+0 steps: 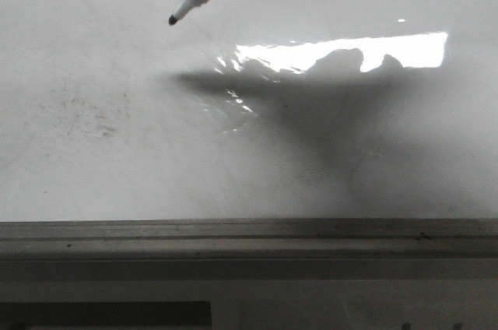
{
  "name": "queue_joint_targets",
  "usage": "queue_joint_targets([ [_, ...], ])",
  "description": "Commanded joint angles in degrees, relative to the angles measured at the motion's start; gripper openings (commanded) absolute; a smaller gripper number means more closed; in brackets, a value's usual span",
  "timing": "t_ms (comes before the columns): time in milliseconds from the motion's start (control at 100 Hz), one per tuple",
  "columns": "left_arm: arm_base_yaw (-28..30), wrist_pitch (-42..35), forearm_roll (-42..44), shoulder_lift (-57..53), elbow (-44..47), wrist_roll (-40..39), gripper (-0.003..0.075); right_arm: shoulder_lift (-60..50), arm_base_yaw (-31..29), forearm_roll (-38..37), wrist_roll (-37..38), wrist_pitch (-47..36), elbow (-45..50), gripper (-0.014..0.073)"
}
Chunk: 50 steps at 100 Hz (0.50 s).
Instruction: Write number 8 on whiteboard
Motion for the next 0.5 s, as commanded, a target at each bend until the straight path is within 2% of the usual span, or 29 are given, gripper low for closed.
queue_joint_targets([
  [0, 1.2, -3.9, -1.3, 0.1, -1.7, -0.6, 0.0304, 0.8, -3.0, 0.5, -0.4, -0.2, -5.1, -0.0052],
  [210, 1.5, -3.9, -1.3, 0.1, -1.7, -0.6, 0.0303, 5.5, -8.0, -2.1, -0.4, 5.0, -10.4, -0.0052],
  [490, 1.5, -3.5, -1.2, 0.1, -1.7, -0.6, 0.0303, 12.2, -8.0, -5.0, -0.4, 10.5, -10.4, -0.0052],
])
